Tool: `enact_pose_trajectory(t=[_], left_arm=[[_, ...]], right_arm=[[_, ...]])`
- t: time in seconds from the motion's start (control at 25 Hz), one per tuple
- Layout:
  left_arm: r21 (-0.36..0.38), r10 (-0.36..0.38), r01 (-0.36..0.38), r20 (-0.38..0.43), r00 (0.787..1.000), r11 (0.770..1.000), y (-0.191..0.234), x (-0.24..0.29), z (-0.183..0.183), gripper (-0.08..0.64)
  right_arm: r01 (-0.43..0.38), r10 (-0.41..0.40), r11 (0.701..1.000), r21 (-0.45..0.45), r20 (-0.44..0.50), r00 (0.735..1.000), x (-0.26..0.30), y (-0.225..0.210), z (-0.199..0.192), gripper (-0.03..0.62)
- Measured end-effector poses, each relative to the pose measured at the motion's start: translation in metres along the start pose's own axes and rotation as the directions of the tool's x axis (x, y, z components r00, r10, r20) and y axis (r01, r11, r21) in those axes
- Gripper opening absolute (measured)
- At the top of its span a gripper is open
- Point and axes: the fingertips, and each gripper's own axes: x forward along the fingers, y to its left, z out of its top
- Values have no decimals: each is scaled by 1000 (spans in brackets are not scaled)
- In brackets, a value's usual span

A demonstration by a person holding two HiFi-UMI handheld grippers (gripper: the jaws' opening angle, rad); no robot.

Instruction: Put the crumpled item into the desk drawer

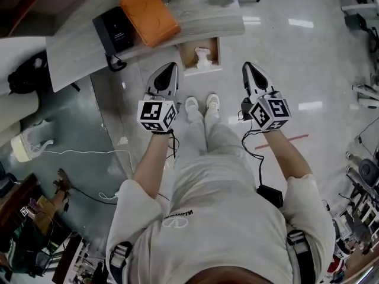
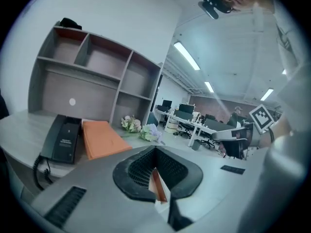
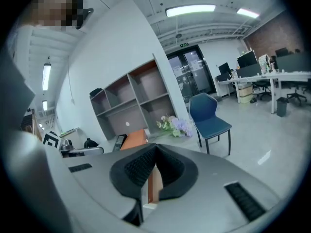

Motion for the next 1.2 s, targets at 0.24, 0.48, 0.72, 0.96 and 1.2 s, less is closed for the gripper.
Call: enact_pose_trajectory(t=[0.24,0.48,0.72,0.96,1.2], left_arm=[[43,20,-21,38,999,999,-4,-44,46,-2],[68,49,-60,143,989,996,-12,-89,102,-2],[131,57,-83,194,979,988,-20,-125,138,-2],[153,68,-114,278,958,982,-24,-143,182,-2],[176,54,-117,328,943,977,-38,-152,208,-2]], right_arm=[[13,-7,997,-81,76,997,-54,13,74,-2],[71,-55,993,-95,160,986,-110,9,118,-3],[110,-92,991,-71,221,971,-160,7,139,-3],[107,-84,992,-70,267,960,-171,16,159,-3],[106,-68,988,-116,295,953,-179,21,175,-5]])
